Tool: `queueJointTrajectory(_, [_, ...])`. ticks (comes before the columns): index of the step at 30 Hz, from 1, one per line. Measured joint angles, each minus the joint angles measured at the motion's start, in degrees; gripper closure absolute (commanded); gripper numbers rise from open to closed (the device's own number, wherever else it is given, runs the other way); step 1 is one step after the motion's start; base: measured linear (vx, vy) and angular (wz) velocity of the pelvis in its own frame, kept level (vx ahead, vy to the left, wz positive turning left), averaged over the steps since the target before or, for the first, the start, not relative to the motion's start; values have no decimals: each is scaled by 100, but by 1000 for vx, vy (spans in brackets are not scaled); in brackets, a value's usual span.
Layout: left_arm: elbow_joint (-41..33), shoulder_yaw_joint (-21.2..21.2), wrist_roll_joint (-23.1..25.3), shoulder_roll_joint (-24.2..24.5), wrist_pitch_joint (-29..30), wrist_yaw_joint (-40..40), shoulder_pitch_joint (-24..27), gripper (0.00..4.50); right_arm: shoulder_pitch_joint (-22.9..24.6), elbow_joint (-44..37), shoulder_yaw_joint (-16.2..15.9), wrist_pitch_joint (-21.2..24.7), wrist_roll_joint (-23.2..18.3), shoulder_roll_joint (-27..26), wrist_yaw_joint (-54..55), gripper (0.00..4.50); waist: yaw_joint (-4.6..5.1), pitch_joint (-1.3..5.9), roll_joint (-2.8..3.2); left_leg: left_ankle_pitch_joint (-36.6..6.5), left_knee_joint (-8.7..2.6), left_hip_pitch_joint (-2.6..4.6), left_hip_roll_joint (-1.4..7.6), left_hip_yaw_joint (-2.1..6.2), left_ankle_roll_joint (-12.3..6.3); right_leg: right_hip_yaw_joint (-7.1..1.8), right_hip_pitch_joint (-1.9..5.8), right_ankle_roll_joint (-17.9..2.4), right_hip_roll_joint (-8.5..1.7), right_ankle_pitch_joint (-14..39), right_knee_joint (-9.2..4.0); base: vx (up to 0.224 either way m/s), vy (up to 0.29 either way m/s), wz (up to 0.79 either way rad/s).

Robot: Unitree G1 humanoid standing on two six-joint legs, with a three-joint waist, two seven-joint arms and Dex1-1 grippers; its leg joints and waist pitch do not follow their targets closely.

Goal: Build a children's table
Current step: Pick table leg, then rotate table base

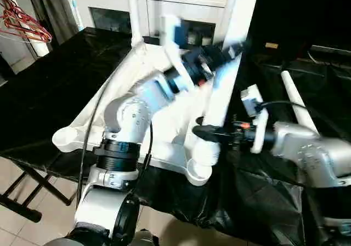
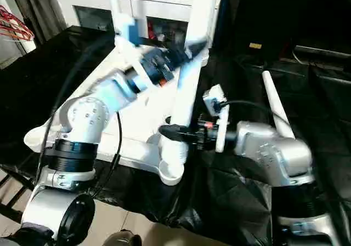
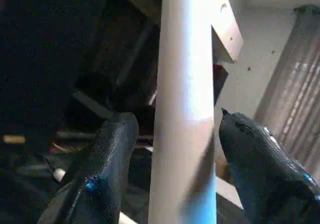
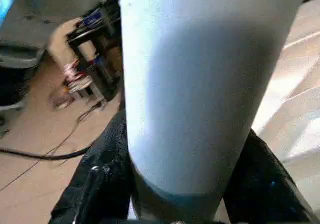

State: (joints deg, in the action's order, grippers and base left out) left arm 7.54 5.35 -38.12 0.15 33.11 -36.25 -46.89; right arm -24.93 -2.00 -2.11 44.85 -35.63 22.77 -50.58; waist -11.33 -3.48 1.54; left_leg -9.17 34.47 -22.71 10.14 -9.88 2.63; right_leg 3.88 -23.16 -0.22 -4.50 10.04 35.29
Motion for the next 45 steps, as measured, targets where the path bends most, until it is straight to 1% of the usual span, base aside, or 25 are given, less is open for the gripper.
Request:
queueJointTrajectory(2, [-96,61,-13,217,-11,-111,31,145,30,-7,30,-129,66,-60,163,262,-1,2,3,0,0,2,0,0,0,0,0,0,0,0,0,0,0,0])
queueJointTrajectory(5, [-324,81,-24,713,-5,-511,282,145,231,-81,29,-309,242,-93,332,262,0,4,6,0,-2,2,0,0,1,0,1,2,0,1,-2,0,0,0])
queueJointTrajectory(6, [-462,-40,51,1078,-7,-822,498,145,331,-186,28,-367,315,-168,457,262,15,4,9,-1,-4,5,0,0,1,-1,0,4,0,3,-1,0,0,0])
queueJointTrajectory(7, [-492,-85,126,1280,-9,-994,630,145,382,-224,24,-419,372,-207,542,262,20,4,9,-1,-7,6,0,0,1,-1,-1,5,0,3,-1,0,0,0])
queueJointTrajectory(8, [-539,-184,201,1500,-8,-1192,776,145,418,-244,15,-505,450,-254,659,262,19,4,9,0,-10,6,0,0,2,-1,-3,5,1,3,-2,0,0,0])
queueJointTrajectory(9, [-683,-367,303,1840,-6,-1495,1017,145,471,-265,6,-703,611,-352,856,262,22,5,9,0,-12,9,0,0,3,-3,-3,5,1,4,0,0,0,0])
queueJointTrajectory(10, [-765,-503,370,2074,-8,-1717,1186,145,519,-272,-2,-869,745,-410,1003,262,24,5,10,-1,-13,10,0,0,4,-3,-3,7,1,5,-1,0,0,0])
queueJointTrajectory(12, [-970,-870,612,2642,-91,-2220,1590,145,654,-270,-68,-1331,1142,-505,1377,262,25,5,9,-1,-19,11,-2,-1,5,-4,-5,38,1,24,-2,0,0,0])
queueJointTrajectory(14, [-1034,-1200,888,3045,-243,-2581,1857,145,736,-214,-69,-1546,1385,-580,1710,262,14,5,9,-1,-22,11,-3,-1,5,-7,-3,41,1,25,-2,0,0,0])
queueJointTrajectory(16, [-1026,-1560,1258,3302,-508,-2858,2045,145,765,-178,-44,-1645,1544,-673,2019,262,13,4,10,-1,-24,13,-7,-1,6,-13,-1,42,1,26,-2,0,0,0])
queueJointTrajectory(18, [-950,-1917,1631,3428,-837,-2997,2119,145,808,-181,-32,-1711,1614,-773,2227,262,15,4,10,-1,-24,21,-8,-2,5,-16,5,42,1,26,-1,0,0,0])
queueJointTrajectory(20, [-781,-2174,1961,3503,-1131,-3067,2155,145,897,-187,-32,-1816,1682,-824,2345,262,24,4,10,-1,-26,27,-8,-2,6,-17,7,43,1,26,-1,0,0,0])
queueJointTrajectory(21, [-517,-2406,2286,3567,-1422,-3094,2152,145,987,-195,-36,-1900,1802,-855,2443,262,30,4,11,-1,-32,43,-11,-2,6,-21,15,44,1,27,-2,0,0,0])
queueJointTrajectory(25, [287,-2810,2914,3524,-2031,-3069,2147,145,1200,-210,-70,-2046,1985,-840,2504,262,75,4,12,0,-41,48,-12,-2,7,-22,13,44,1,27,-1,0,0,0])
queueJointTrajectory(26, [433,-2855,2998,3495,-2126,-3043,2127,173,1225,-213,-76,-2057,2004,-840,2505,262,91,3,13,0,-41,48,-12,-2,8,-21,13,44,1,27,0,0,0,0])
queueJointTrajectory(27, [640,-2906,3096,3446,-2249,-3015,2072,180,1242,-225,-81,-2067,2030,-837,2509,262,114,3,13,0,-43,49,-12,-2,8,-21,13,43,1,26,1,0,0,0])
queueJointTrajectory(29, [848,-2933,3185,3403,-2358,-2969,1967,185,1258,-244,-94,-2078,2042,-836,2510,262,151,3,12,0,-43,50,-12,-2,8,-21,14,41,1,25,3,0,0,0])
queueJointTrajectory(30, [942,-2934,3228,3386,-2417,-2966,1900,200,1280,-257,-98,-2087,2044,-836,2516,262,170,5,15,0,-44,52,-12,-2,8,-21,14,40,1,24,4,0,0,0])
queueJointTrajectory(31, [1019,-2933,3232,3364,-2460,-2970,1851,200,1320,-287,-98,-2090,2045,-832,2527,262,178,6,16,0,-44,52,-12,-2,8,-21,15,39,1,24,4,0,0,0])
queueJointTrajectory(32, [1054,-2933,3235,3360,-2481,-2970,1827,225,1342,-299,-103,-2091,2045,-833,2529,262,185,6,18,0,-44,52,-12,-2,8,-21,14,37,1,22,5,0,0,0])
queueJointTrajectory(34, [1224,-2935,3235,3306,-2549,-3069,1774,225,1355,-302,-103,-2104,2054,-829,2551,262,200,8,21,0,-44,53,-12,-2,8,-21,14,34,1,21,6,0,0,0])
queueJointTrajectory(36, [1385,-2935,3234,3259,-2616,-3150,1753,235,1356,-304,-103,-2138,2059,-829,2560,262,210,8,24,0,-44,53,-11,-2,8,-20,12,31,1,19,9,0,0,0])
queueJointTrajectory(38, [1567,-2935,3232,3245,-2672,-3270,1691,262,1359,-309,-102,-2159,2063,-837,2561,262,226,7,26,0,-46,53,-11,-2,8,-20,12,30,1,18,9,0,0,0])
queueJointTrajectory(40, [1659,-2929,3231,3251,-2686,-3389,1660,272,1362,-311,-101,-2174,2064,-841,2560,262,243,8,27,0,-47,53,-11,-2,8,-20,12,29,1,18,9,0,0,0])
queueJointTrajectory(45, [1907,-2929,3231,3247,-2734,-3560,1587,322,1373,-321,-100,-2175,2063,-842,2549,262,257,8,30,0,-47,53,-11,-3,9,-20,12,24,1,15,7,0,0,0])
